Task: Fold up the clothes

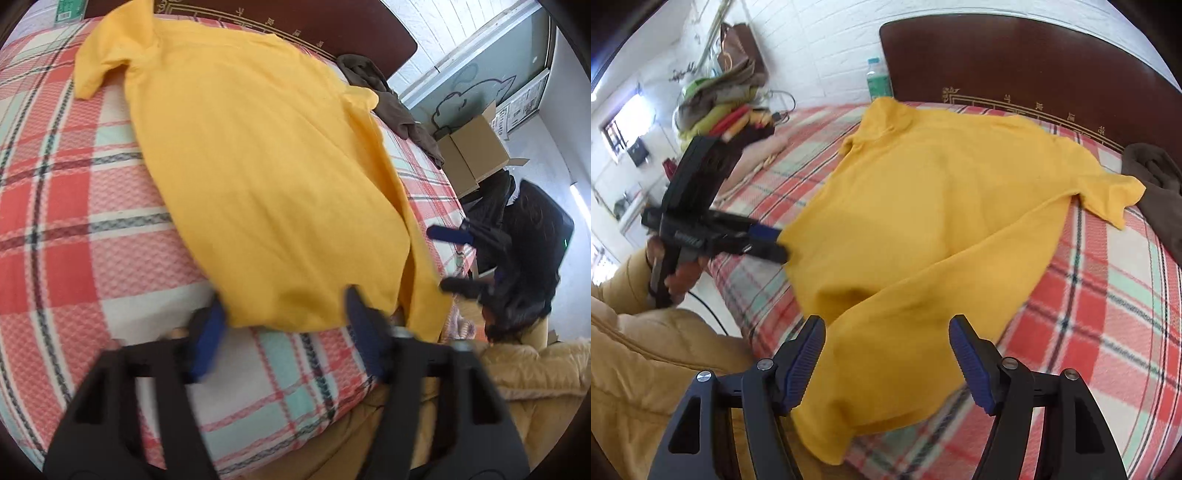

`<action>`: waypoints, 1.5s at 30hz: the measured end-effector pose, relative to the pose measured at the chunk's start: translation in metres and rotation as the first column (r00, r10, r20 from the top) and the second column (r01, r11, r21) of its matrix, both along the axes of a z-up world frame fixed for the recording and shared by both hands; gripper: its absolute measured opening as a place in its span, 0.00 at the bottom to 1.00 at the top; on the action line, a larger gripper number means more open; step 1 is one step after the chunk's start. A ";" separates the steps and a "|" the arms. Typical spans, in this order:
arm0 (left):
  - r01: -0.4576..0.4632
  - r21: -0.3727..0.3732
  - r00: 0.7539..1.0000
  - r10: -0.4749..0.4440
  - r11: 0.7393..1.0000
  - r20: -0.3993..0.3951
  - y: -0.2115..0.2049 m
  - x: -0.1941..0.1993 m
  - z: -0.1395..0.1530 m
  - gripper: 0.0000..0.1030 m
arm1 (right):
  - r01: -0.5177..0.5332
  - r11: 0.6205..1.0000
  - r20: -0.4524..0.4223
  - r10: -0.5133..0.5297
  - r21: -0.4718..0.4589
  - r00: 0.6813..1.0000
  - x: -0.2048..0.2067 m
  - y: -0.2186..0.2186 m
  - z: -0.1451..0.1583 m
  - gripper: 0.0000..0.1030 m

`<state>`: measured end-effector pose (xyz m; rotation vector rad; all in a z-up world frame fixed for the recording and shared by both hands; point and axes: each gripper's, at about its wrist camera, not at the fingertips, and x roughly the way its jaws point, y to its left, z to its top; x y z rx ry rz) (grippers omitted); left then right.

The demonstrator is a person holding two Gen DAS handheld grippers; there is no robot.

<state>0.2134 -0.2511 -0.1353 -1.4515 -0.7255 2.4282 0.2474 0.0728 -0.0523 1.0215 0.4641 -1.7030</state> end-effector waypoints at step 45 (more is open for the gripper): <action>0.121 0.121 0.992 -0.115 0.985 -0.056 0.008 -0.019 0.027 0.32 | -0.165 0.986 -0.215 0.169 0.038 0.962 0.042 -0.050 -0.034 0.27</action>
